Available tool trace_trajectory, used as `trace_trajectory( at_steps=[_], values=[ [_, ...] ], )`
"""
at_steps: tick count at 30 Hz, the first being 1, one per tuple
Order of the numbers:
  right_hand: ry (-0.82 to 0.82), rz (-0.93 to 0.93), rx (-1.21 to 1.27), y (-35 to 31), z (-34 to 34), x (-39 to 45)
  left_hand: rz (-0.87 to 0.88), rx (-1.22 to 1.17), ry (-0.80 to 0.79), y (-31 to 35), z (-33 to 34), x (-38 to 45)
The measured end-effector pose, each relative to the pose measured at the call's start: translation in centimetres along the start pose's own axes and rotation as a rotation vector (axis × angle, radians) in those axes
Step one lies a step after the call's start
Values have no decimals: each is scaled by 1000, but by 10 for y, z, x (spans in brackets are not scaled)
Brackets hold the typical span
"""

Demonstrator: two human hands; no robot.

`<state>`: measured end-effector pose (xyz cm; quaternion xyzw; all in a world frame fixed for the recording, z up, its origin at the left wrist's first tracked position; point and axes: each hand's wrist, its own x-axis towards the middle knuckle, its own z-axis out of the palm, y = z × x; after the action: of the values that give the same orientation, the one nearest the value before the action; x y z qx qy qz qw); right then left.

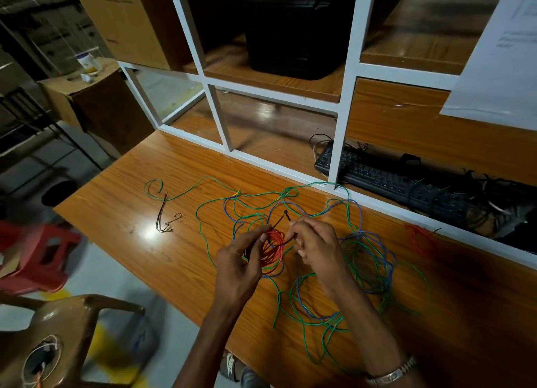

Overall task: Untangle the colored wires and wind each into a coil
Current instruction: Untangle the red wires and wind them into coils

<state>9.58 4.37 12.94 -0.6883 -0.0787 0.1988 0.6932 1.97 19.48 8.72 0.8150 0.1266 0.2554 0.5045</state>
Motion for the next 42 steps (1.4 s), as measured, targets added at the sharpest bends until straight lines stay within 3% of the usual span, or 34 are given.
trace_trajectory(
  at_steps=[15,28,34,38,42],
  values=[
    [-89,228,204,-2,0,-1,84,35,33,7,0,-2],
    [-34,305,323,-1,-3,-2,181,104,27,10,6,-5],
    [7,366,282,1,-7,-2,280,208,-18,6,12,-6],
    [-56,408,247,3,-12,-4,265,188,-27,10,18,-5],
    [-118,179,-149,7,-27,2,87,23,-24,16,19,-5]
  ],
)
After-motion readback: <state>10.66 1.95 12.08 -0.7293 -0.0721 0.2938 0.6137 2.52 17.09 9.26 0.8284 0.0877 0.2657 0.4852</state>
